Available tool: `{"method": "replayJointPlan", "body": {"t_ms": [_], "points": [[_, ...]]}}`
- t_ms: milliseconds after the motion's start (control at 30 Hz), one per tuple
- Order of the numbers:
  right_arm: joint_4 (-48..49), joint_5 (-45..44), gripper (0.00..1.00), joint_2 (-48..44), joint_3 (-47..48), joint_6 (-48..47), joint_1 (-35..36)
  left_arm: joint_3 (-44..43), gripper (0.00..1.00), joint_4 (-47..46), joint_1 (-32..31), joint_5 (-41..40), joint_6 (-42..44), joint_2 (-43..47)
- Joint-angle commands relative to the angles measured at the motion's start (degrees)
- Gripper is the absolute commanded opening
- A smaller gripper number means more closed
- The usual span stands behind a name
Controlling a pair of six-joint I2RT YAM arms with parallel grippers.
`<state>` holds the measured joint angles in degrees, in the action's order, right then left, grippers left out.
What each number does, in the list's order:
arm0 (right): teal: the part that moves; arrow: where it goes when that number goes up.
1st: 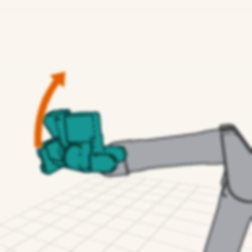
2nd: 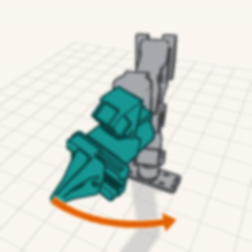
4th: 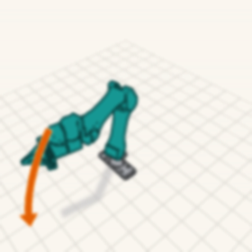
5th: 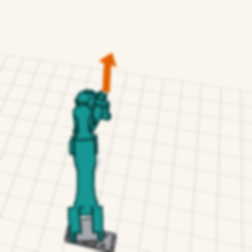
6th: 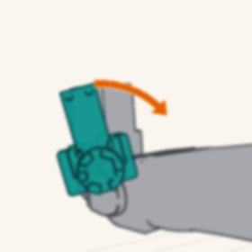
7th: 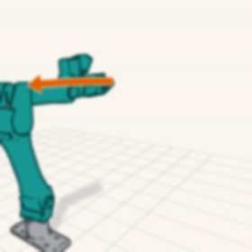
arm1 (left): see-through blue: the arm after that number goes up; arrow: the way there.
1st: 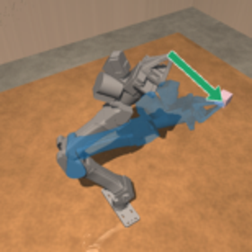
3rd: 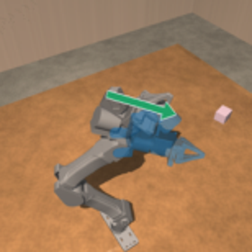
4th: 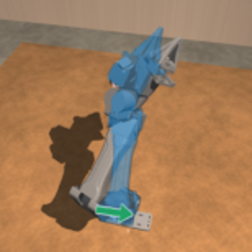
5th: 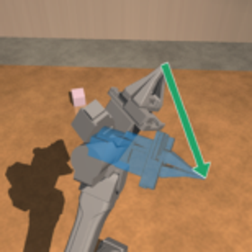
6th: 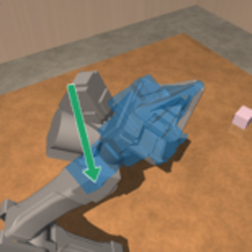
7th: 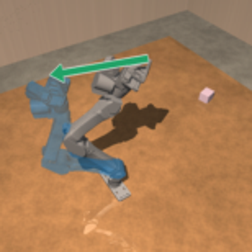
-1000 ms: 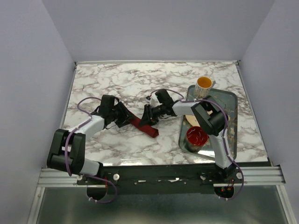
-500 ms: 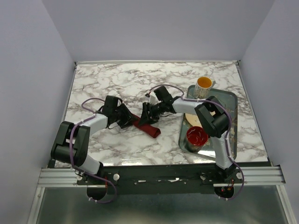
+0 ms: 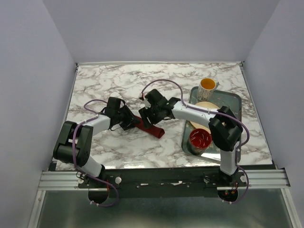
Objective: Fold the napkin, place the utensils inside, and roll it up
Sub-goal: Roll the napkin with the utensil
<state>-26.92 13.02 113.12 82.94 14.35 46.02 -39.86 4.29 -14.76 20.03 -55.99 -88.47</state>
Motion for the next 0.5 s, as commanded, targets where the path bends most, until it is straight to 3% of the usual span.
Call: {"method": "replayJointPlan", "body": {"t_ms": [0, 133, 467], "points": [[-0.34, -21.52, 0.68, -5.71, -1.28, -8.81, 8.99, -1.54, 0.56, 0.63, -0.35, -0.08, 0.70, -1.18], [1.69, -29.00, 0.68, -6.07, -1.72, -10.39, 13.04, -1.80, 0.56, 0.98, -0.35, -0.17, 0.62, -1.45], [5.91, -30.42, 0.60, -1.41, -1.46, -13.82, 14.54, -0.93, 0.56, 0.10, -0.26, 0.53, -0.44, -1.62]]}}
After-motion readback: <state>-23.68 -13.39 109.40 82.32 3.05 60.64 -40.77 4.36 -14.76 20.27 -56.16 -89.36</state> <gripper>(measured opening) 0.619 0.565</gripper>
